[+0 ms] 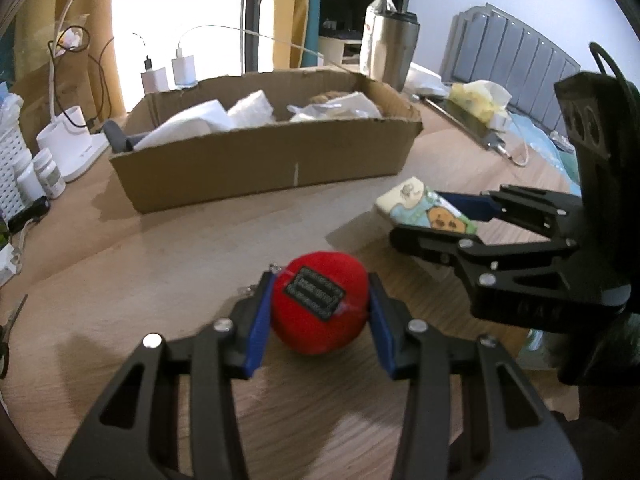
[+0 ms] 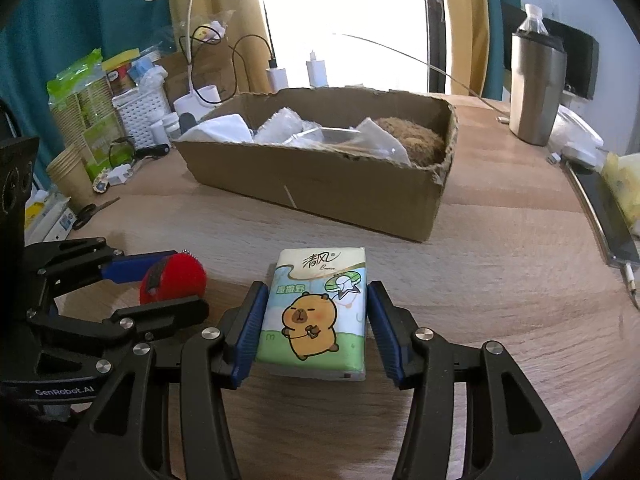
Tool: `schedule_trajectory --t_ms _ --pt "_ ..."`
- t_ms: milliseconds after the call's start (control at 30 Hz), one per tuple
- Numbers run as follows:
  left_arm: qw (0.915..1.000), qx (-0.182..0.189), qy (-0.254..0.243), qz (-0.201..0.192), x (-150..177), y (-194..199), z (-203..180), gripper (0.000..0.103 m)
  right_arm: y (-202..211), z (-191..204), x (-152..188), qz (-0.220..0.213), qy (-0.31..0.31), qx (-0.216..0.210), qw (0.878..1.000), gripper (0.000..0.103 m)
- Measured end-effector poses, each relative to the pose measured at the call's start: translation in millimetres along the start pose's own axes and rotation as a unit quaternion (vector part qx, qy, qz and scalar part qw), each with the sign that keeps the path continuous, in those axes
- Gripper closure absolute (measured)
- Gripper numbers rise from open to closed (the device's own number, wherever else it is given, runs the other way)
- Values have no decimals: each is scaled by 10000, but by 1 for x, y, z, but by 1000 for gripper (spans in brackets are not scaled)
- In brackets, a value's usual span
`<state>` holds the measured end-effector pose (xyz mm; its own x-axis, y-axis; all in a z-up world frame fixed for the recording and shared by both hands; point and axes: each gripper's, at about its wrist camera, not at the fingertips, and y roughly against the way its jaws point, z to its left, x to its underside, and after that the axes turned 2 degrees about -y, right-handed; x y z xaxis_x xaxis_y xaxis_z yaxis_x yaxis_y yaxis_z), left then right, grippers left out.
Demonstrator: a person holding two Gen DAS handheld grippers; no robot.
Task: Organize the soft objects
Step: 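Lift the red ball and tissue pack and carry both over the box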
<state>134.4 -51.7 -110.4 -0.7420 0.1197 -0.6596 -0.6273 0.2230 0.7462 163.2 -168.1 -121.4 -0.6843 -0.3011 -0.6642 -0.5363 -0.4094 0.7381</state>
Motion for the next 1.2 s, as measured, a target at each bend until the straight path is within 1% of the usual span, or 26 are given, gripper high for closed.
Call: schedule_trajectory --t_ms 467,567,700,867,1200 --pt "9987 47 226 -459 -11 34 26 58 19 21 -18 -199 251 107 9994 49" --pt "9978 106 262 -607 -16 43 32 58 23 24 -25 -252 298 150 9991 49" --pt "9966 79 274 -772 -24 53 40 58 29 25 -35 -341 359 231 9985 49" --pt "9957 77 290 -873 -32 56 50 58 34 29 -47 -445 387 305 9978 49" --pt "9939 136 289 -1055 -53 54 66 58 30 36 -67 -494 472 397 9969 49"
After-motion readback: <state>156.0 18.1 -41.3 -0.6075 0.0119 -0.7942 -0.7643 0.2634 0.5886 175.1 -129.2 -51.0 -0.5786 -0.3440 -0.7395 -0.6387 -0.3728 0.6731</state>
